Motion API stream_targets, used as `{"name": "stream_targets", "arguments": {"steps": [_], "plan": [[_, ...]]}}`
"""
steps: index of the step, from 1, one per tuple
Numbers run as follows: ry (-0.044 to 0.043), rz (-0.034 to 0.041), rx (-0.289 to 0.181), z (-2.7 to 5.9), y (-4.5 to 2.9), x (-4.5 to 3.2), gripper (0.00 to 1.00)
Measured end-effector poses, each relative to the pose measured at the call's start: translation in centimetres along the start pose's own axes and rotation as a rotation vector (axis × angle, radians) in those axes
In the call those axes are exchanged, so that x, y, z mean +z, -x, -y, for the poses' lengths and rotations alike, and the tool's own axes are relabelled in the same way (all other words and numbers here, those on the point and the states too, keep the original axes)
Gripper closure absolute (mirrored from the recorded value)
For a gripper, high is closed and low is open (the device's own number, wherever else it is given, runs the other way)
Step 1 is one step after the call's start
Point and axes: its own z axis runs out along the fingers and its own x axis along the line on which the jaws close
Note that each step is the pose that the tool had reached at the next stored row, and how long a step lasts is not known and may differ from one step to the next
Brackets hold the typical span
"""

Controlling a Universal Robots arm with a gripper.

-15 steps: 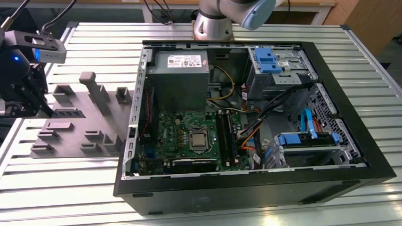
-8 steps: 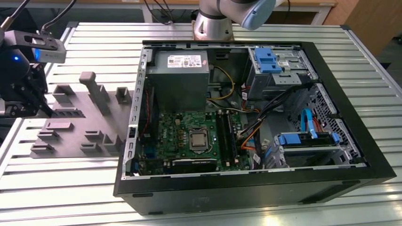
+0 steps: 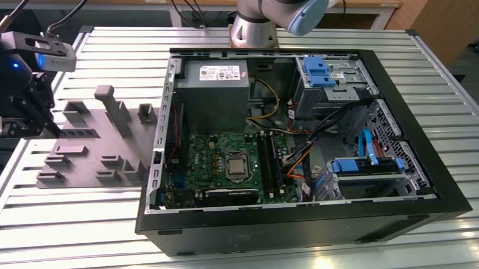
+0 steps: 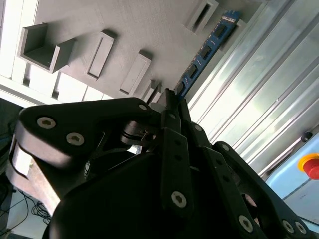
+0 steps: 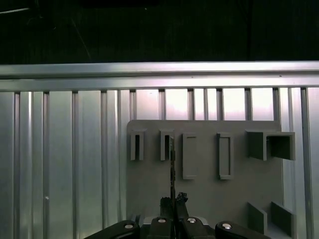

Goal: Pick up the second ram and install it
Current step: 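Pick up the second ram and move it above second insertion slot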

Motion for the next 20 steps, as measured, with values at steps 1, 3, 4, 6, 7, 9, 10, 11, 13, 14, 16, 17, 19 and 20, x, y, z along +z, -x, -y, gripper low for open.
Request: {"name": "stream_targets", "arguments": {"steps": [1, 3, 4, 6, 7, 9, 10, 11, 13, 14, 16, 17, 19, 20], "plan": [[-0.0001, 0.0001, 0.000, 0.00, 0.00, -0.09, 0.86], [0.0000, 0.0000, 0.000, -0.01, 0.01, -0.27, 0.86], [-0.0001, 0.0001, 0.000, -0.01, 0.01, -0.39, 0.86], [0.0000, 0.0000, 0.000, -0.01, 0.01, -0.60, 0.86], [0.0000, 0.0000, 0.000, -0.02, 0.02, -0.71, 0.86], [0.0001, 0.0000, 0.000, -0.02, 0.02, -0.94, 0.86], [0.0000, 0.0000, 0.000, -0.02, 0.02, -1.02, 0.86], [0.0000, 0.0000, 0.000, -0.03, 0.03, -1.10, 0.86], [0.0000, 0.0000, 0.000, -0.03, 0.03, -1.25, 0.86], [-0.0001, 0.0001, 0.000, -0.03, 0.03, -1.32, 0.86], [-0.0002, 0.0002, 0.000, -0.03, 0.03, -1.38, 0.86], [-0.0002, 0.0002, 0.000, -0.03, 0.03, -1.39, 0.86], [-0.0001, 0.0001, 0.000, -0.03, 0.03, -1.41, 0.86], [-0.0001, 0.0001, 0.000, -0.03, 0.03, -1.42, 0.86]]}}
